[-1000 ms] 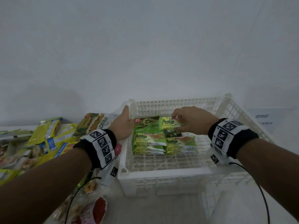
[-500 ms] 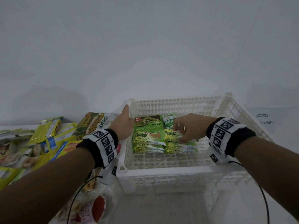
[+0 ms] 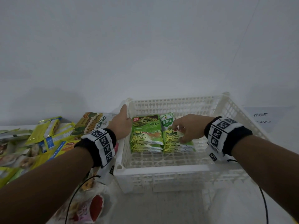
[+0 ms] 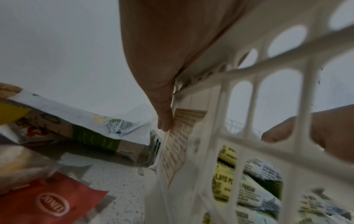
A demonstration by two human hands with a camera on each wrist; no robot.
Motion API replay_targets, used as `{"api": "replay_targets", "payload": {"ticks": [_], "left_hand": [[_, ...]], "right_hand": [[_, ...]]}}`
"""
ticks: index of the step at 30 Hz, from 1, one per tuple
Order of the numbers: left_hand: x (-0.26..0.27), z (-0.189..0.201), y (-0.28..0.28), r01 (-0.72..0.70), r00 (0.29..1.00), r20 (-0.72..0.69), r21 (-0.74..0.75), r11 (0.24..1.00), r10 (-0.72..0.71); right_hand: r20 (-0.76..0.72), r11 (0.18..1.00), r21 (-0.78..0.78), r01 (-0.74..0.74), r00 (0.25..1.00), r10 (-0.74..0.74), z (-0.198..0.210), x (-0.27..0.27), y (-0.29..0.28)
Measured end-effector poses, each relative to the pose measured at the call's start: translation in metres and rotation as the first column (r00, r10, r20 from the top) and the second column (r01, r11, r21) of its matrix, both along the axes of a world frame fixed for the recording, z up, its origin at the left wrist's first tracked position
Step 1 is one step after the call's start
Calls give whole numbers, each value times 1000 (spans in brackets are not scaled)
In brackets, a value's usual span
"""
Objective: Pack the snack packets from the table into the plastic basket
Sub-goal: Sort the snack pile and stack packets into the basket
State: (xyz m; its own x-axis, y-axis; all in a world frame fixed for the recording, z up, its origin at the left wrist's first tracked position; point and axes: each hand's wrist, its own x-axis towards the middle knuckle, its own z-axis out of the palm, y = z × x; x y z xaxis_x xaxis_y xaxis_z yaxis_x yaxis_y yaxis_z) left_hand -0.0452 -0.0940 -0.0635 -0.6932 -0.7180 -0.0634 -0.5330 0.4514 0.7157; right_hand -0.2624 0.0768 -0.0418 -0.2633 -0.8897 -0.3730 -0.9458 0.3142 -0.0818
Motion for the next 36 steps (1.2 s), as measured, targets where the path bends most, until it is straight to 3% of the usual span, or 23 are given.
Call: {"api": "replay_targets", "payload": {"ticks": [30,36], "left_hand": [[-4,-12,-11,-18,1000,11,-40,999,18],[6,7,-2,-17,1000,-10,40,999,17]], "right_hand": [[57,1000,-7,14,998,-13,4,6,1],[40,979,-200,27,999,-20,29,13,-3]]}}
